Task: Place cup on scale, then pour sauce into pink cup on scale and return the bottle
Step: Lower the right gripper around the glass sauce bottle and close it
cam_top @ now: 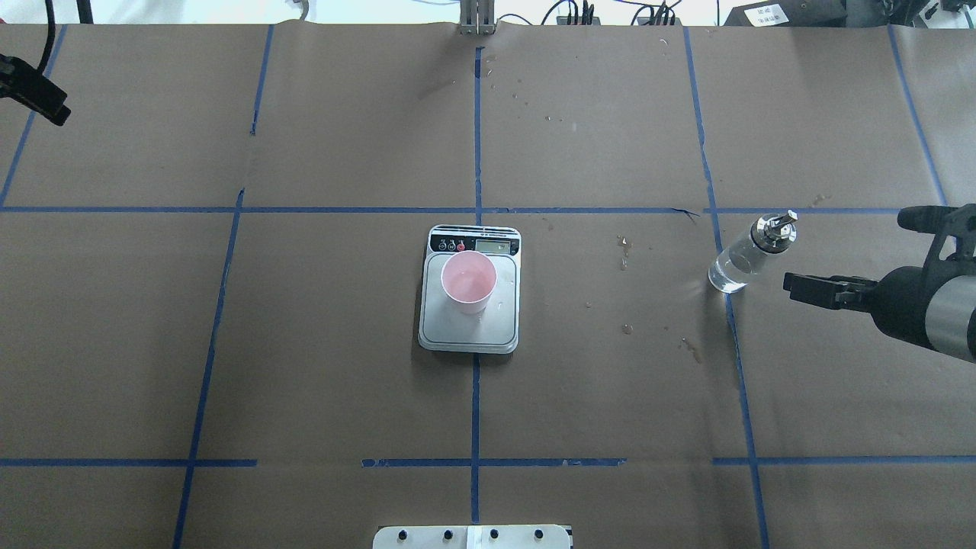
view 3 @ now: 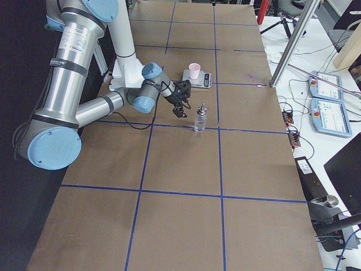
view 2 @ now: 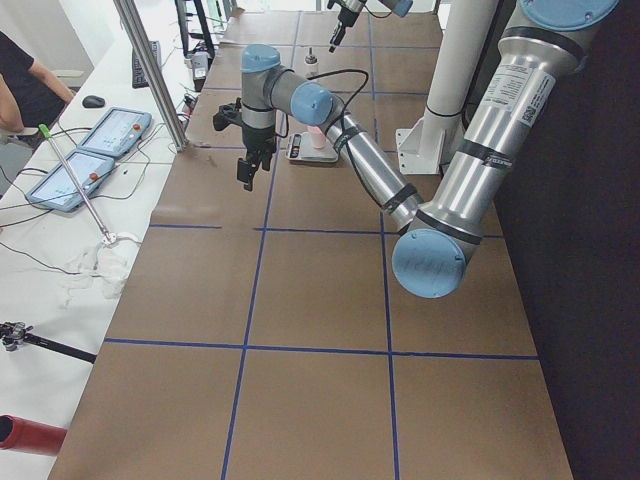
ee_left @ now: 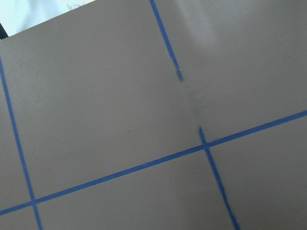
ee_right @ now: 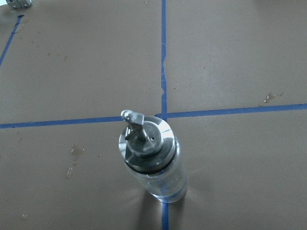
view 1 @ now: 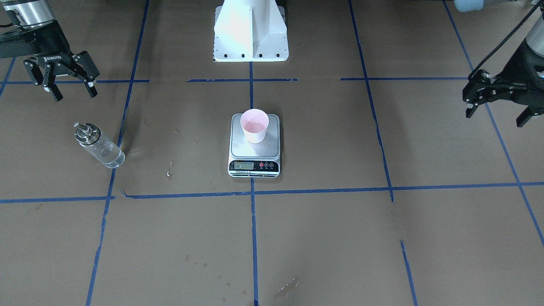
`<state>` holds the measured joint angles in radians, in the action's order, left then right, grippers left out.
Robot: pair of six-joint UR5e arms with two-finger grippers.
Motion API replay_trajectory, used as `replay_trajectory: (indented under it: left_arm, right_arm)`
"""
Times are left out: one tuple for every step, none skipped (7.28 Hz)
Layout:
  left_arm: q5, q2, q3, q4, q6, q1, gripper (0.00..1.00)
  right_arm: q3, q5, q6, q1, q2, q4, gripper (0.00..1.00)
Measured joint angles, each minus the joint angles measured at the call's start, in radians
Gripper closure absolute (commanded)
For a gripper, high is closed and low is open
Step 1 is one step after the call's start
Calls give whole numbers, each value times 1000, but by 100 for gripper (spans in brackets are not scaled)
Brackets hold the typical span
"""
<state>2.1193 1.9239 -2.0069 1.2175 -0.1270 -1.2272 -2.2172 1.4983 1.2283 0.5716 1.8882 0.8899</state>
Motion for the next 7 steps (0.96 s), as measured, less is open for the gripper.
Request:
replay_trajectory:
  left_arm:
    - [-1, -25, 3, 19, 43, -13, 0]
    - [-1, -42, 7, 39, 66, -20, 0]
    - [-2, -71, 9, 67, 94, -28, 0]
    - [-2, -119, 15, 128, 125, -41, 0]
    - [-1, -160, 37, 199, 153, -56, 0]
    - [-1, -180, 70, 249, 187, -74, 0]
    - [-1, -187, 97, 273, 215, -90, 0]
  right_arm:
    - [18, -66, -1, -41, -21, -6, 0]
    - [41, -147, -5, -78, -46, -7, 0]
    - [62, -220, -12, -105, -65, -8, 0]
    - [83, -273, -29, -119, -77, -8, 0]
    - [104, -312, -60, -124, -84, -8, 0]
    - [129, -340, -84, -126, -98, -8, 0]
    - [158, -360, -95, -126, -126, -8, 0]
